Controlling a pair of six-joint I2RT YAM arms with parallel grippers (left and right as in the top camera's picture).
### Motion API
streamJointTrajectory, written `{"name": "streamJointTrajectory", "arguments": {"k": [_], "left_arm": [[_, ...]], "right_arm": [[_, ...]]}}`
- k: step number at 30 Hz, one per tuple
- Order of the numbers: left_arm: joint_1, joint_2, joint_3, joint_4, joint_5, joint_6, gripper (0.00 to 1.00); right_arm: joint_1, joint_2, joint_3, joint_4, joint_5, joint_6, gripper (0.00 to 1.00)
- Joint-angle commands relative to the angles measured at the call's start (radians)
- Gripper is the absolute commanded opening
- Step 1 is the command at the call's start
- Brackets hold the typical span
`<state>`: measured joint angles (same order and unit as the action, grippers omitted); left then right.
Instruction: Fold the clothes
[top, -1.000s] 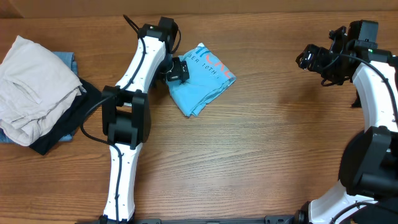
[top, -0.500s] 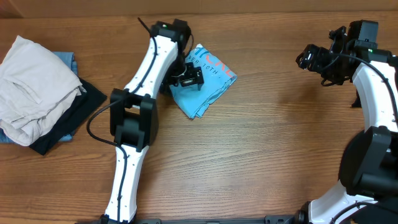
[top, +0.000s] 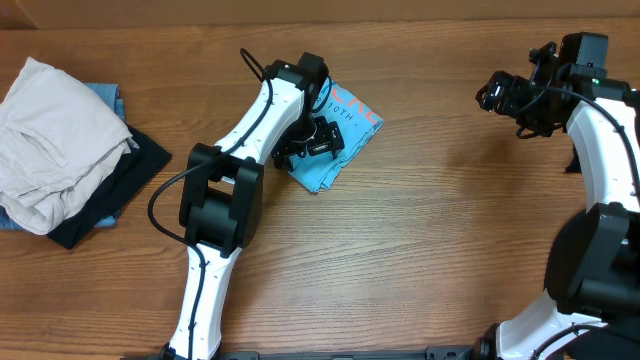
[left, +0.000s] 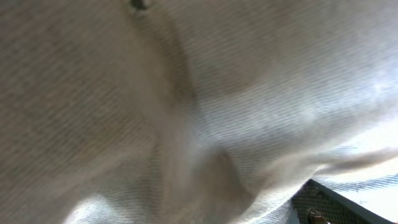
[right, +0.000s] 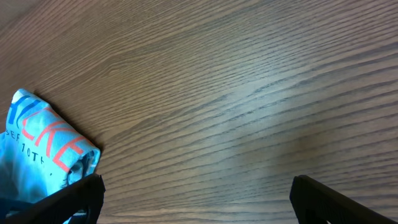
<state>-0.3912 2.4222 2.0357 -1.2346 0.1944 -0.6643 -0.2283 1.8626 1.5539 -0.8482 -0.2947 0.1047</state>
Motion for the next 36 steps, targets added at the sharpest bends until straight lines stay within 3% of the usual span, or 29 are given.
{"name": "streamJointTrajectory", "arguments": {"k": [1, 4, 5, 7, 8, 9, 10, 14, 17, 24, 29, 36], "left_arm": [[0.017, 0.053, -0.082, 0.007, -0.047, -0.045, 1.00], [0.017, 0.054, -0.150, 0.076, -0.047, -0.072, 0.98], [0.017, 0.054, -0.163, 0.103, -0.048, -0.077, 0.92], [0.017, 0.054, -0.165, 0.129, -0.058, -0.076, 0.70], [0.016, 0.054, -0.165, 0.138, -0.077, -0.076, 0.37], [0.016, 0.054, -0.166, 0.141, -0.079, -0.076, 0.16], [0.016, 0.054, -0.167, 0.142, -0.084, -0.076, 0.04], [0.019, 0.053, -0.165, 0.166, -0.118, 0.003, 0.04], [0.026, 0.051, -0.114, 0.158, -0.243, 0.038, 0.04], [0.031, -0.108, 0.035, 0.192, -0.360, 0.190, 0.04], [0.095, -0.273, 0.043, 0.204, -0.373, 0.267, 0.04], [0.233, -0.353, 0.056, 0.196, -0.357, 0.275, 0.04]], "right_arm": [[0.003, -0.005, 0.011, 0.005, 0.011, 0.003, 1.00], [0.003, -0.005, 0.011, 0.005, 0.011, 0.003, 1.00], [0.003, -0.005, 0.011, 0.005, 0.011, 0.003, 1.00], [0.003, -0.005, 0.011, 0.005, 0.011, 0.003, 1.00], [0.003, -0.005, 0.011, 0.005, 0.011, 0.003, 1.00], [0.003, -0.005, 0.011, 0.005, 0.011, 0.003, 1.00], [0.003, -0.005, 0.011, 0.005, 0.011, 0.003, 1.00], [0.003, -0.005, 0.011, 0.005, 0.011, 0.003, 1.00], [0.003, -0.005, 0.011, 0.005, 0.011, 0.003, 1.00], [0.003, -0.005, 0.011, 0.005, 0.011, 0.003, 1.00], [0.003, -0.005, 0.011, 0.005, 0.011, 0.003, 1.00], [0.003, -0.005, 0.011, 0.005, 0.011, 0.003, 1.00]]}}
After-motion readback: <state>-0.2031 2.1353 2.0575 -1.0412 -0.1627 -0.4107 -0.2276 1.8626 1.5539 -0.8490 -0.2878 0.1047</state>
